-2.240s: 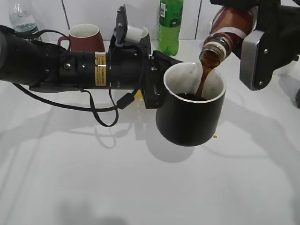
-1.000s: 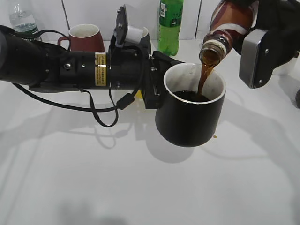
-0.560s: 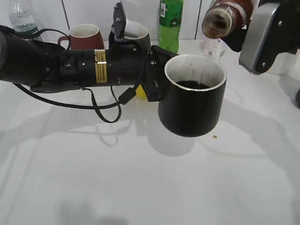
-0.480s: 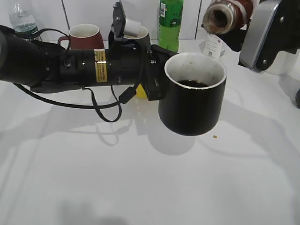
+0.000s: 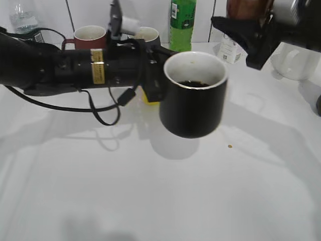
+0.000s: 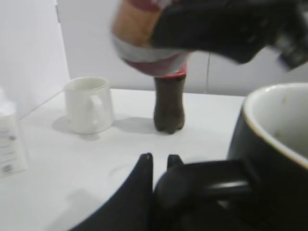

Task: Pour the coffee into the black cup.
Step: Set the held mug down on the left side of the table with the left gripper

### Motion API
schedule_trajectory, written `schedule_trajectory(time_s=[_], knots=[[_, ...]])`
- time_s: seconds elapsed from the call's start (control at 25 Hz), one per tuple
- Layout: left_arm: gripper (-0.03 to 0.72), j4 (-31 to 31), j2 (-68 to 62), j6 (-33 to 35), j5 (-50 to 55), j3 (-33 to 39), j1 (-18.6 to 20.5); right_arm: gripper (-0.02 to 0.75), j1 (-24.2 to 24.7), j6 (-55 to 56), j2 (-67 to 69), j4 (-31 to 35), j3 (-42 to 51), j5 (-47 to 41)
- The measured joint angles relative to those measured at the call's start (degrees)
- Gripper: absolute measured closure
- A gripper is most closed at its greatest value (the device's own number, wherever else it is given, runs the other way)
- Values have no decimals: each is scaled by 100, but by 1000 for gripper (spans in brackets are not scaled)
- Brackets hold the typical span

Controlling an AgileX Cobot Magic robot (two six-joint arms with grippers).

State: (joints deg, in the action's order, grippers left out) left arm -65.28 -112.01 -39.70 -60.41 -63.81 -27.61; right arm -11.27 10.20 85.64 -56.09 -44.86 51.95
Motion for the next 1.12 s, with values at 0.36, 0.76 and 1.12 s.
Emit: schedule_trajectory(time_s=[0.36, 0.76, 1.12], knots=[[634, -351, 419, 2, -6, 0, 820, 210, 0, 2510, 0, 21, -5, -763], [634, 376, 1087, 2, 270, 1069, 2308, 210, 0, 2557, 0, 116, -5, -787], [634, 1858, 1186, 1237, 388, 1988, 3148, 211, 0, 2557, 0, 752, -5, -787]])
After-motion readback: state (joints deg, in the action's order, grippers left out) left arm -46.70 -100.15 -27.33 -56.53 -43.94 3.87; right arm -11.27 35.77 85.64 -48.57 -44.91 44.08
